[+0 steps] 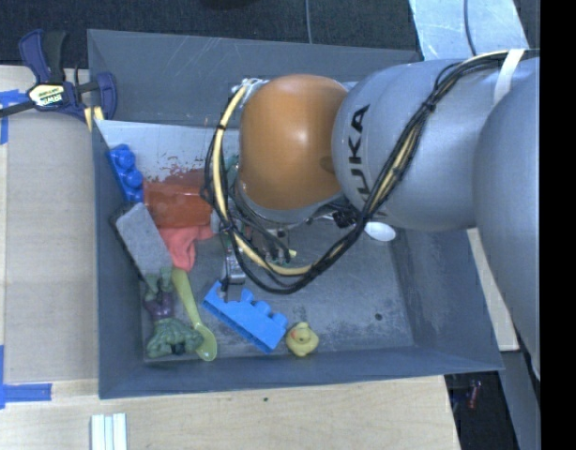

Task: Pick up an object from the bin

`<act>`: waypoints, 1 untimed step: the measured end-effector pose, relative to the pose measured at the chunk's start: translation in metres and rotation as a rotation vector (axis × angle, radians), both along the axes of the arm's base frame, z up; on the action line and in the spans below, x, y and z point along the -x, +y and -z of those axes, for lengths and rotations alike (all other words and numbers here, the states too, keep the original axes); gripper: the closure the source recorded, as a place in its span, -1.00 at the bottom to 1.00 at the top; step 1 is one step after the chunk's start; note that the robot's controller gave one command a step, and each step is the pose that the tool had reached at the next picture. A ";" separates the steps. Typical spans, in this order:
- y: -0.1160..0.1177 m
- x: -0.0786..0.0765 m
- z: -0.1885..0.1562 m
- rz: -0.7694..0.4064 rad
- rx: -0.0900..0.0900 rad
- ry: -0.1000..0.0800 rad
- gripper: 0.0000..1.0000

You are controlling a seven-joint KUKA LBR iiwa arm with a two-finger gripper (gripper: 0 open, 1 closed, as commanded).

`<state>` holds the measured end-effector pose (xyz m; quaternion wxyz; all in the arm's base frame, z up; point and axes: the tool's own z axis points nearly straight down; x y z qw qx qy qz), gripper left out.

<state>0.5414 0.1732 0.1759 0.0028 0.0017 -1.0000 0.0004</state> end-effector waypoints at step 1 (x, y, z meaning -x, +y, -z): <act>-0.001 -0.002 -0.005 0.004 -0.002 -0.008 -1.00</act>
Offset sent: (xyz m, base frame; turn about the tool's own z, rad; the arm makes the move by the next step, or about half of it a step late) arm -0.0406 -0.0517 -0.1059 0.2835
